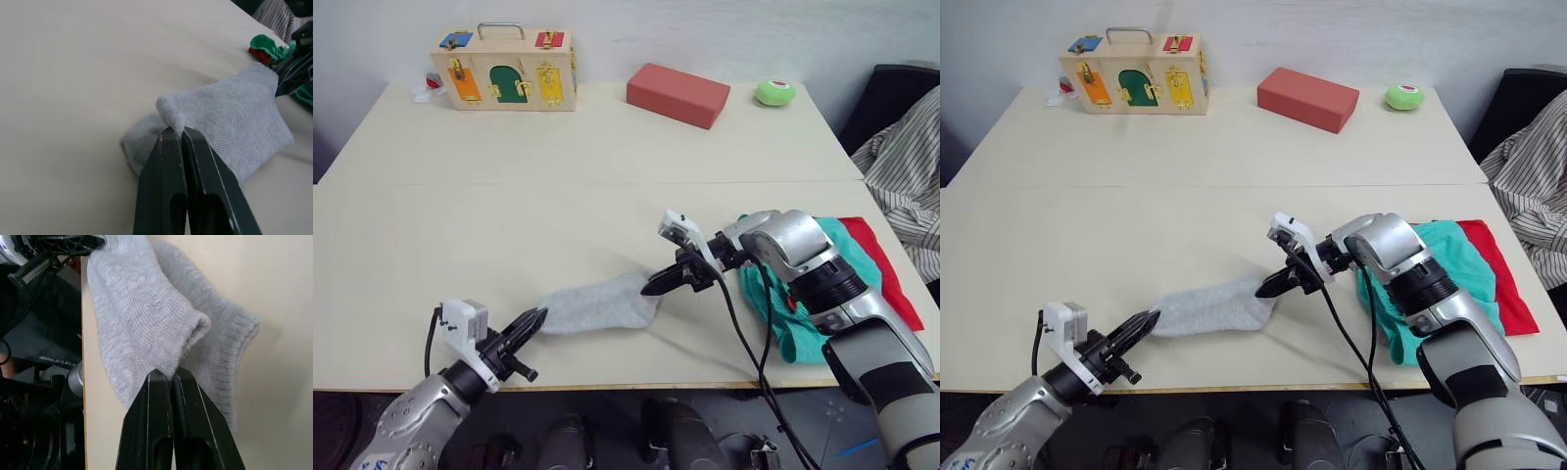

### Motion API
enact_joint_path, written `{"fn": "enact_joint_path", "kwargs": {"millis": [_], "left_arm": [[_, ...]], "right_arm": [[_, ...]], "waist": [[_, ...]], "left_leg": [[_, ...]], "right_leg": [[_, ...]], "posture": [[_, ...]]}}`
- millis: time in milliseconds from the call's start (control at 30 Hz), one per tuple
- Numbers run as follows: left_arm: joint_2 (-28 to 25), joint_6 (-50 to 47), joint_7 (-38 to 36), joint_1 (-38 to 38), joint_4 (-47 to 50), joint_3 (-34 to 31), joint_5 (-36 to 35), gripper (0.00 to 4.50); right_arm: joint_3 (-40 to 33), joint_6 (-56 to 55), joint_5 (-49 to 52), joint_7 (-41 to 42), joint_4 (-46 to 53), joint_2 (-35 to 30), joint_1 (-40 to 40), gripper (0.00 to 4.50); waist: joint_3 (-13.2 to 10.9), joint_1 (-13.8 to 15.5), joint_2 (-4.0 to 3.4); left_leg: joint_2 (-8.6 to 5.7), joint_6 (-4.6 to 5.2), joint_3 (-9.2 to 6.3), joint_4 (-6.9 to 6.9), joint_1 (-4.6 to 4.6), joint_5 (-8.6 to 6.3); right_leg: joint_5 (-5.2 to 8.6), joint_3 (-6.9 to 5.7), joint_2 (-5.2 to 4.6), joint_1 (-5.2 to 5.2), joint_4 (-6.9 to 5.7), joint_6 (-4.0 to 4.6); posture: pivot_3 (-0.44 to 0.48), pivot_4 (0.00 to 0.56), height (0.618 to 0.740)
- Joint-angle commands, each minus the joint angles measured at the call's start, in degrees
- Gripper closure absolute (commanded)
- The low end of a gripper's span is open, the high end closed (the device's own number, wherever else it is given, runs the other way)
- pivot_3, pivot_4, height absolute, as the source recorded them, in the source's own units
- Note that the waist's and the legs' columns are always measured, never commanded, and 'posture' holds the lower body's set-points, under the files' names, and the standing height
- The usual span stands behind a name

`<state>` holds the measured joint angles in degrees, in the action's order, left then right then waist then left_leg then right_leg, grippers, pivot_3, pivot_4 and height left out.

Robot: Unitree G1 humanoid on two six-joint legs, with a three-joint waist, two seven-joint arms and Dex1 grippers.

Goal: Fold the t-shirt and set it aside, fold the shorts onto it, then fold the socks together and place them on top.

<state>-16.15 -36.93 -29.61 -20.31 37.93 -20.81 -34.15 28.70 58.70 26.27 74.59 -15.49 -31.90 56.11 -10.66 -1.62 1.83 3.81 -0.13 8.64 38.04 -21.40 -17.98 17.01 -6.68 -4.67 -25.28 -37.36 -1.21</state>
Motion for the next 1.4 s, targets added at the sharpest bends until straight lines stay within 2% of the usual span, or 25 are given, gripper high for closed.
{"fn": "enact_joint_path", "kwargs": {"millis": [33,267,500,600,700,800,833,933,967,1033,1100,1200,1233,1400], "left_arm": [[0.26,4.16,0.57,-0.97,0.80,0.85,0.85,4.50],[-0.17,7.87,0.91,-1.73,-1.25,3.34,1.97,4.50],[-1.37,9.29,0.43,-1.33,-3.33,5.32,2.76,4.50],[-1.37,9.20,0.18,-1.27,-4.00,5.86,1.97,4.50],[-2.11,10.20,-0.32,-0.94,-4.54,5.88,2.38,3.83],[-3.19,12.50,-0.92,0.43,-4.02,1.31,0.01,2.83],[-4.52,12.63,-2.23,0.63,-3.42,-0.41,-1.48,2.60],[-9.77,10.30,-6.41,0.50,-1.70,-4.14,-7.07,2.60],[-12.01,9.11,-7.88,0.71,-1.34,-4.97,-8.98,2.57],[-16.22,7.20,-9.96,2.17,-1.30,-5.30,-11.13,2.98],[-19.12,6.66,-10.79,4.58,-2.08,-3.18,-10.24,3.48],[-21.72,6.39,-11.34,9.47,-4.38,4.52,-5.26,4.46],[-21.87,6.20,-10.89,11.52,-5.50,7.35,-3.46,4.50],[-18.90,8.30,-7.73,18.64,-14.48,16.76,5.31,4.50]], "right_arm": [[-0.67,-2.11,-1.83,-0.07,-1.51,2.23,1.99,4.45],[-0.86,-7.59,-6.42,-0.09,-5.30,5.50,2.23,4.45],[-0.54,-9.28,-8.87,2.82,-5.09,4.54,1.99,4.45],[-0.87,-9.56,-9.47,4.13,-4.63,3.39,2.03,3.79],[-2.83,-9.57,-9.04,5.22,-2.38,0.48,1.60,2.80],[-9.20,-11.67,-6.04,4.84,2.81,-2.83,-1.54,1.69],[-11.02,-12.65,-4.85,5.28,5.81,-3.90,-3.58,1.69],[-17.17,-13.95,0.87,4.80,15.24,-3.49,-10.58,1.69],[-19.89,-12.79,3.60,1.58,19.02,-1.02,-13.79,1.91],[-22.34,-14.43,5.39,-5.42,25.46,4.60,-20.48,2.31],[-19.30,-21.47,0.22,-9.97,28.91,7.58,-25.87,2.97],[-12.70,-36.42,-10.41,-16.58,27.46,11.65,-31.83,4.06],[-11.55,-39.29,-12.26,-18.68,26.14,13.24,-32.86,4.43],[-8.38,-48.65,-18.96,-25.05,18.57,17.19,-35.12,4.47]], "waist": [[0.00,0.00,0.00],[-0.01,-0.09,-0.02],[-0.01,-0.04,-0.02],[-0.01,-0.05,-0.03],[-0.04,-0.02,-0.06],[-0.05,0.04,-0.09],[-0.05,0.07,-0.08],[-0.06,0.12,-0.09],[-0.06,-0.01,-0.09],[-0.06,-0.20,-0.09],[-0.12,-0.22,-0.20],[-0.13,0.02,-0.24],[-0.13,0.06,-0.23],[-0.13,-0.11,-0.22]], "left_leg": [[0.00,0.00,0.00,0.00,0.00,0.00],[0.00,0.03,0.00,0.00,-0.09,-0.02],[0.00,0.06,0.00,0.00,-0.11,-0.04],[0.00,0.08,0.00,0.00,-0.11,-0.05],[0.00,0.09,0.00,0.00,-0.12,-0.06],[0.00,0.09,0.00,0.00,-0.15,-0.06],[0.01,0.08,0.00,0.00,-0.14,-0.07],[0.08,0.01,-0.09,-0.07,-0.17,-0.11],[0.07,0.00,-0.08,-0.12,-0.17,-0.11],[0.11,-0.03,-0.04,-0.17,-0.16,-0.13],[0.16,-0.11,-0.02,-0.20,-0.15,-0.12],[0.09,-0.12,-0.02,-0.21,-0.16,-0.09],[0.04,-0.14,0.00,-0.21,-0.15,-0.06],[-0.03,-0.30,0.14,-0.20,-0.11,0.15]], "right_leg": [[0.00,0.00,-0.01,0.00,0.00,0.01],[-0.02,-0.02,-0.01,-0.08,0.01,0.04],[-0.02,-0.04,-0.03,-0.09,0.03,0.04],[-0.02,-0.05,-0.03,-0.09,0.03,0.04],[-0.02,-0.07,-0.04,-0.10,0.04,0.04],[-0.02,-0.08,-0.05,-0.11,0.07,0.03],[-0.02,-0.09,-0.05,-0.11,0.08,0.04],[-0.02,-0.22,0.01,-0.08,0.24,0.04],[-0.02,-0.22,0.01,-0.08,0.26,0.04],[-0.02,-0.22,0.03,-0.07,0.33,0.04],[-0.02,-0.20,0.09,-0.09,0.33,0.04],[-0.03,-0.18,0.08,-0.09,0.32,0.03],[-0.05,-0.15,0.06,-0.08,0.33,-0.01],[-0.17,0.04,0.06,-0.06,0.35,-0.09]], "posture": [[0.000,0.150,0.740],[0.000,0.150,0.740],[0.000,0.150,0.740],[0.000,0.150,0.740],[0.000,0.150,0.740],[0.000,0.150,0.740],[0.000,0.150,0.740],[0.000,0.150,0.740],[0.000,0.150,0.740],[0.000,0.150,0.740],[0.000,0.150,0.740],[0.000,0.150,0.740],[0.000,0.150,0.740],[0.000,0.150,0.740]]}}
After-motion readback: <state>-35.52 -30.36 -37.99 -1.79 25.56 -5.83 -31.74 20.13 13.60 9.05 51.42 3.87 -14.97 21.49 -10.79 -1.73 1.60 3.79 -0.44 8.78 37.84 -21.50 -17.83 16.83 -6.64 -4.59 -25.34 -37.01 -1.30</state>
